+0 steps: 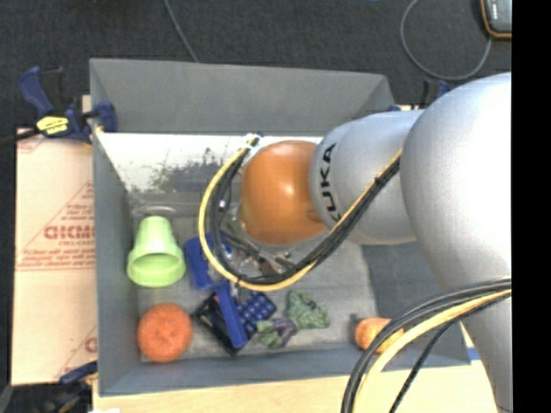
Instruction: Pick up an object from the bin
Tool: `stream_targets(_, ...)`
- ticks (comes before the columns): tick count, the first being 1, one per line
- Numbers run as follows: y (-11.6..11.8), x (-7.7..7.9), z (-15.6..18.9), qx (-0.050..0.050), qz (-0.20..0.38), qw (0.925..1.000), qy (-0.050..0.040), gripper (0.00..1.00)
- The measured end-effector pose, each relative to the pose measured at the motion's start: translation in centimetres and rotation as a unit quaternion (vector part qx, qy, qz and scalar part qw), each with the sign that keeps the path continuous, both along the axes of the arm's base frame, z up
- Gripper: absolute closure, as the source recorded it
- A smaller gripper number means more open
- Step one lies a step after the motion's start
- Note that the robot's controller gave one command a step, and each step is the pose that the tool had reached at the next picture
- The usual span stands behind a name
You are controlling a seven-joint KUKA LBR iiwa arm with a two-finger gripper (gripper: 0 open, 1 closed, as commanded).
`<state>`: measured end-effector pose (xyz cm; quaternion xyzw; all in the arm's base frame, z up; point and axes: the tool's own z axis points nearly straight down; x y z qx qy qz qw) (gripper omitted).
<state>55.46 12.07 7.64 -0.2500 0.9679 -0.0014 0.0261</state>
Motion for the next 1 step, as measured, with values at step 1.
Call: stream_targets(1,-0.10,0.42,-0.10,0.001,0.003,1.0000,0.0006,1.00)
